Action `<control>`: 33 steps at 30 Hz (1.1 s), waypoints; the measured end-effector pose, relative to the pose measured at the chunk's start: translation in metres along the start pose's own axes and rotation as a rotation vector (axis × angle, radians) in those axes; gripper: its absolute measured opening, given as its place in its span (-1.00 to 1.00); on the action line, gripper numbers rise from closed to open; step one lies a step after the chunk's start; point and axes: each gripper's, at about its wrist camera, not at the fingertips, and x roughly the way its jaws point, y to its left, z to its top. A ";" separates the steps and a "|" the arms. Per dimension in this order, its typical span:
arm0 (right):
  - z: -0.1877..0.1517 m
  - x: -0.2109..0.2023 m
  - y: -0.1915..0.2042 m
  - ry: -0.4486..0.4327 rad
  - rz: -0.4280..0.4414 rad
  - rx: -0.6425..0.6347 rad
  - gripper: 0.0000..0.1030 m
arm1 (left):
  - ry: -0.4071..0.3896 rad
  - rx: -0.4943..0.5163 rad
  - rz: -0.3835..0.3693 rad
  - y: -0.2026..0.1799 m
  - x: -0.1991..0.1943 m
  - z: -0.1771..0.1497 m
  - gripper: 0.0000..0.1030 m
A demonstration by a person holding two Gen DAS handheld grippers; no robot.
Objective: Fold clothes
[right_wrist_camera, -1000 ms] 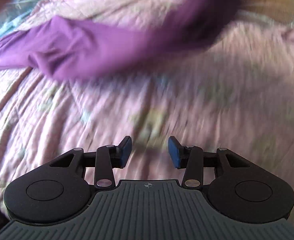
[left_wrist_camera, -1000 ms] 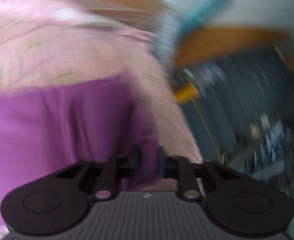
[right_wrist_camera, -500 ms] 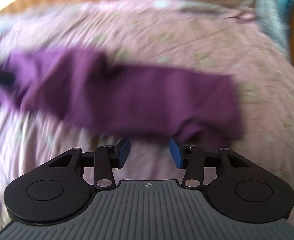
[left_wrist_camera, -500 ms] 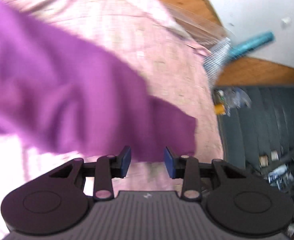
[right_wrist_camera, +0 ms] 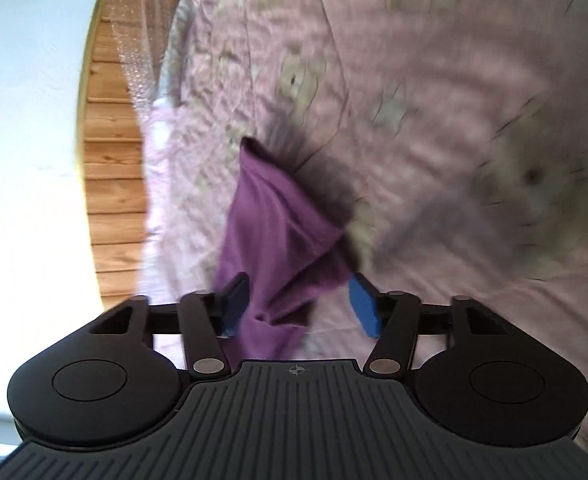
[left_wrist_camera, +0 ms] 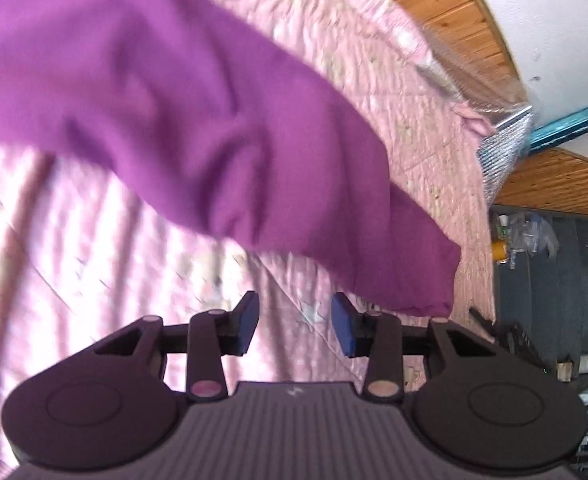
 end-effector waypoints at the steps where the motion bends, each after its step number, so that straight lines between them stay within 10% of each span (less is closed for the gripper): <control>1: 0.004 0.011 -0.003 0.017 0.020 0.039 0.29 | 0.011 -0.011 0.011 -0.006 0.007 0.000 -0.24; 4: 0.019 0.026 0.006 0.013 0.083 0.049 0.30 | 0.015 -0.024 0.023 -0.022 0.017 -0.001 -0.25; 6: 0.029 0.034 0.017 0.017 0.087 -0.002 -0.82 | 0.006 -0.013 0.036 -0.031 0.017 -0.002 -0.25; 9: 0.039 0.019 0.037 -0.039 0.074 -0.113 -0.89 | -0.013 0.004 0.070 -0.041 0.010 -0.002 -0.25; 17: 0.062 0.004 0.046 -0.094 -0.146 -0.377 -0.88 | -0.071 -0.110 0.152 0.001 -0.021 -0.006 -0.24; 20: 0.058 0.002 0.049 -0.155 -0.237 -0.466 -0.34 | -0.114 -0.172 0.191 0.021 -0.036 -0.006 -0.23; 25: 0.055 -0.014 0.065 -0.314 -0.354 -0.541 0.01 | -0.247 -0.224 0.336 0.080 -0.103 0.012 -0.18; 30: 0.030 -0.011 0.120 -0.291 -0.400 -0.877 0.01 | -0.210 0.165 0.664 0.136 -0.176 0.093 0.05; 33: 0.002 0.021 0.166 -0.150 -0.366 -1.175 0.02 | -0.115 0.443 0.731 0.163 -0.193 0.154 0.17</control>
